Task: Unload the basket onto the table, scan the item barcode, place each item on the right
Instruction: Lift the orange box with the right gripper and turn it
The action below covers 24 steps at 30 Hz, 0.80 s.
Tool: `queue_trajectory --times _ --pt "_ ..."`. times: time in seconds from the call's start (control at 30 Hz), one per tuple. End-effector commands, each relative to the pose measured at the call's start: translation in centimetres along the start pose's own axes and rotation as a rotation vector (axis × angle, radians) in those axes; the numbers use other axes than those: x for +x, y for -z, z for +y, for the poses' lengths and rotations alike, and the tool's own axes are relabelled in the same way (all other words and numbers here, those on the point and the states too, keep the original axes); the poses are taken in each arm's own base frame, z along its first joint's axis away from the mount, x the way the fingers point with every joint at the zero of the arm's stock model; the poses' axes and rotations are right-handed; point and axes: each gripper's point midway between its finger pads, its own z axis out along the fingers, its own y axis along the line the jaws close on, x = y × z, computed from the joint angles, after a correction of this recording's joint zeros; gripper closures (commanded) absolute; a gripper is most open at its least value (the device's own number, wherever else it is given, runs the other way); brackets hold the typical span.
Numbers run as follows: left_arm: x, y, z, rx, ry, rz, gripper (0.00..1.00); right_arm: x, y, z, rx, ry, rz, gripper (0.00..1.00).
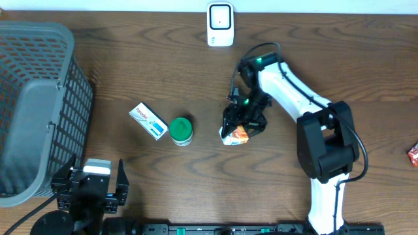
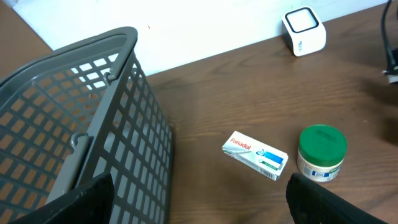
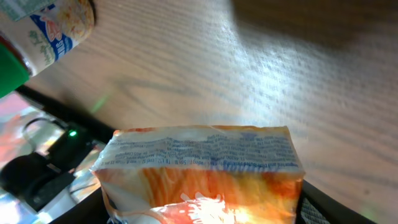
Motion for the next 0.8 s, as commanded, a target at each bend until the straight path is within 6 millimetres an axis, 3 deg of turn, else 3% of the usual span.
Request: queue_trajectory --times 0.0,0.47,0.57,0.77 --pt "0.0 0.0 0.0 0.002 0.012 0.003 0.14 0.0 0.6 0.9 -0.092 -0.017 0.014 0.34" --pt "0.0 0.0 0.0 0.002 0.012 0.003 0.14 0.6 1.0 0.6 -0.107 -0.036 0.037 0.32" --pt "0.0 0.0 0.0 0.002 0.012 0.003 0.14 -0.9 1.0 0.8 -0.114 0.017 -0.022 0.33" --pt "0.0 0.0 0.0 0.002 0.012 0.003 0.14 -7.1 2.2 3.0 -0.194 0.13 -0.267 0.37"
